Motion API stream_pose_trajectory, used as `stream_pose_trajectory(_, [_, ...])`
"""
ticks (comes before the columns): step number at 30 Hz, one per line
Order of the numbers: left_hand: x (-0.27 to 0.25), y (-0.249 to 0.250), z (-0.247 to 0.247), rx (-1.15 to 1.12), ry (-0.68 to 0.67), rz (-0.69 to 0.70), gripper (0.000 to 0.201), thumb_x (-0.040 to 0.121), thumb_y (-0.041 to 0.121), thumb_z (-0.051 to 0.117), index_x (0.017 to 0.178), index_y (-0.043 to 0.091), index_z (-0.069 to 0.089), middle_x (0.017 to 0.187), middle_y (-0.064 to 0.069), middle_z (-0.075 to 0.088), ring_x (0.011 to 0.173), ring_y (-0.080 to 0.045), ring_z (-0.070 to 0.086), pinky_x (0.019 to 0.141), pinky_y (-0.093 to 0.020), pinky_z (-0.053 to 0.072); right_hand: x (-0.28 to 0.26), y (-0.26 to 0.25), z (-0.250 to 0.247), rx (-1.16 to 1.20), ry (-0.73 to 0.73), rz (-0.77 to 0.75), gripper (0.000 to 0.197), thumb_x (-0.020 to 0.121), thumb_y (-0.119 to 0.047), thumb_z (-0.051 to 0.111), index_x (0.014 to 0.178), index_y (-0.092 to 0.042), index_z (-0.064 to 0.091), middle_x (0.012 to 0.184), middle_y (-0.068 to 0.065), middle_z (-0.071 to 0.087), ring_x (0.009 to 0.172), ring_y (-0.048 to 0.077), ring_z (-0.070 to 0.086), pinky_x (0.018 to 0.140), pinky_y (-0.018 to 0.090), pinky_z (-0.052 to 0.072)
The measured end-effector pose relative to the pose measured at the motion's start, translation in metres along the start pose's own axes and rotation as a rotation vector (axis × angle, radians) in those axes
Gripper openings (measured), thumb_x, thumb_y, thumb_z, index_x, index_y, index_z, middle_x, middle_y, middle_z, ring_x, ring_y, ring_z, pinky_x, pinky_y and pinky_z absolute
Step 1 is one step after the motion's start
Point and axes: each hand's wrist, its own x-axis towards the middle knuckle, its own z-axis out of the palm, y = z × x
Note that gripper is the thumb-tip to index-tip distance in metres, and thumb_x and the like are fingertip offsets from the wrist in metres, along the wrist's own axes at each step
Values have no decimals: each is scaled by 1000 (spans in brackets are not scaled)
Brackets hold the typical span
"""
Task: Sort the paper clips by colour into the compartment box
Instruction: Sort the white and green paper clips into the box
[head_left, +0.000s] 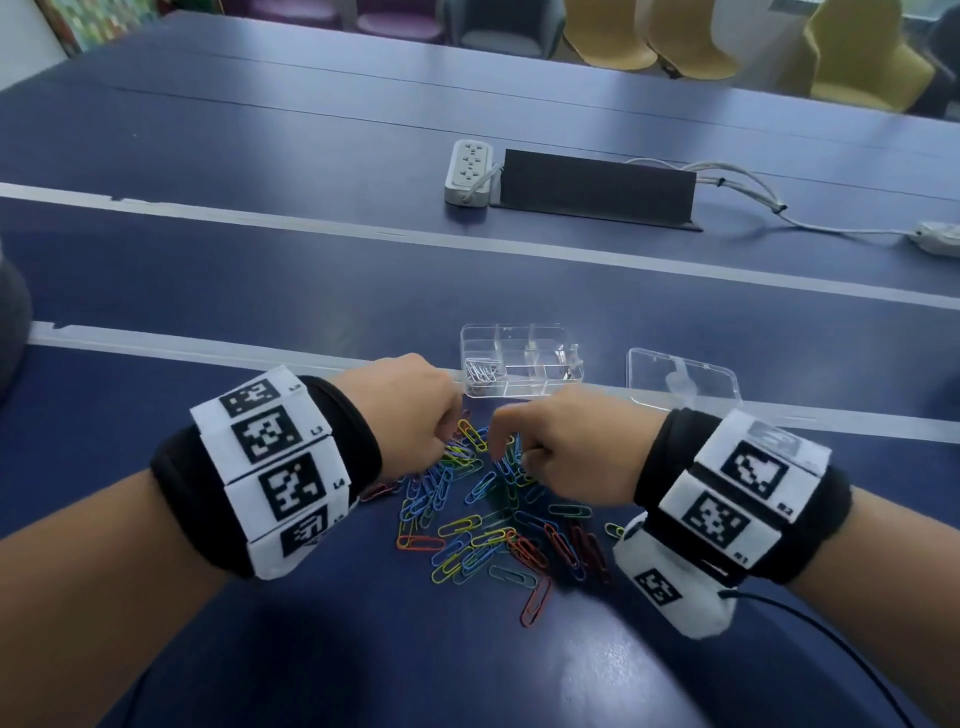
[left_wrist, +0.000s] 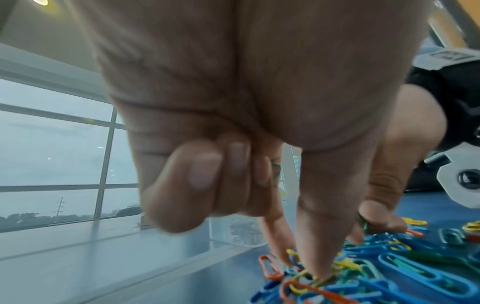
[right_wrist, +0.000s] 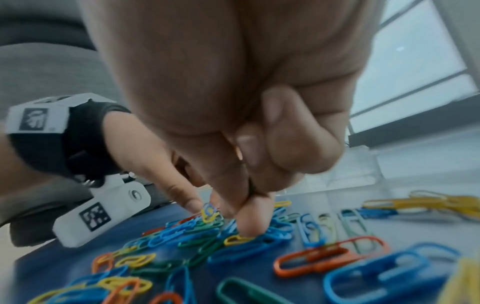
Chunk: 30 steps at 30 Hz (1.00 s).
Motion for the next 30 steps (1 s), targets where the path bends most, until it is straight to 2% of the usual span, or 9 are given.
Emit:
stream_pose_trajectory(2, [-2, -3, 0, -3, 8, -6, 20, 84, 25, 53, 101, 28, 62, 70, 8, 44, 94, -22, 59, 70, -25, 42, 0, -5, 1, -57, 2, -40, 34, 85, -6, 43, 103, -25, 64, 62, -9, 47, 62, 13, 46, 56, 23, 37])
stream_pose_trajectory(4, [-4, -2, 0, -17, 19, 9, 18, 84, 27, 53, 101, 28, 59, 65, 11, 39, 87, -19, 55, 68, -26, 40, 1, -9, 3, -88, -14, -77, 31, 84, -6, 43, 98, -19, 68, 79, -4, 62, 80, 21, 56, 66, 25, 46])
stream_pose_trajectory(6, [-5, 2, 1, -11, 15, 51, 13, 84, 29, 54, 95, 29, 60, 63, 13, 38, 79, -15, 46, 64, -23, 35, 4, -11, 7, -118, -16, -105, 28, 85, -8, 43, 96, -14, 68, 97, 6, 66, 92, 27, 59, 79, 35, 50])
stream_pose_trajectory(9, [-5, 10, 3, 18, -25, 85, 5, 81, 33, 59, 80, 29, 58, 62, 10, 41, 74, -14, 45, 60, -23, 33, 5, -11, 11, -163, 31, -102, 28, 87, -18, 41, 90, -8, 67, 93, 12, 65, 85, 30, 59, 77, 38, 52])
stream_pose_trajectory(11, [-4, 12, 4, 31, -45, 80, 8, 81, 34, 62, 84, 27, 60, 67, 9, 44, 76, -15, 46, 63, -25, 35, 3, -8, 8, -179, 62, -105, 26, 84, -22, 46, 89, -13, 69, 90, 10, 65, 84, 29, 59, 75, 36, 52])
stream_pose_trajectory(15, [-1, 13, 2, 66, -32, 57, 19, 84, 25, 59, 103, 29, 60, 74, 10, 39, 90, -17, 52, 66, -26, 35, 0, 0, 1, -190, -2, -155, 27, 83, -20, 54, 105, -31, 66, 103, -2, 64, 97, 21, 58, 75, 27, 46])
stream_pose_trajectory(19, [0, 12, 0, 96, -18, 7, 23, 85, 21, 53, 104, 31, 62, 81, 8, 42, 101, -21, 60, 67, -28, 40, -2, 2, 1, -232, 5, -235, 21, 84, -26, 54, 99, -29, 67, 100, -2, 65, 93, 21, 60, 77, 36, 53])
stream_pose_trajectory(27, [-4, 23, 0, 148, -33, 35, 20, 84, 36, 58, 99, 23, 65, 87, 0, 56, 93, -23, 59, 65, -29, 39, -2, -3, 6, -255, 0, -300, 24, 82, -32, 51, 103, -32, 63, 108, -5, 63, 96, 23, 60, 72, 32, 51])
stream_pose_trajectory(30, [-3, 26, 1, 191, -46, 30, 18, 85, 31, 57, 97, 20, 64, 76, 2, 46, 82, -24, 56, 62, -31, 39, -2, -1, 6, -274, -20, -279, 20, 81, -30, 52, 97, -29, 65, 104, -3, 64, 93, 26, 61, 73, 36, 54])
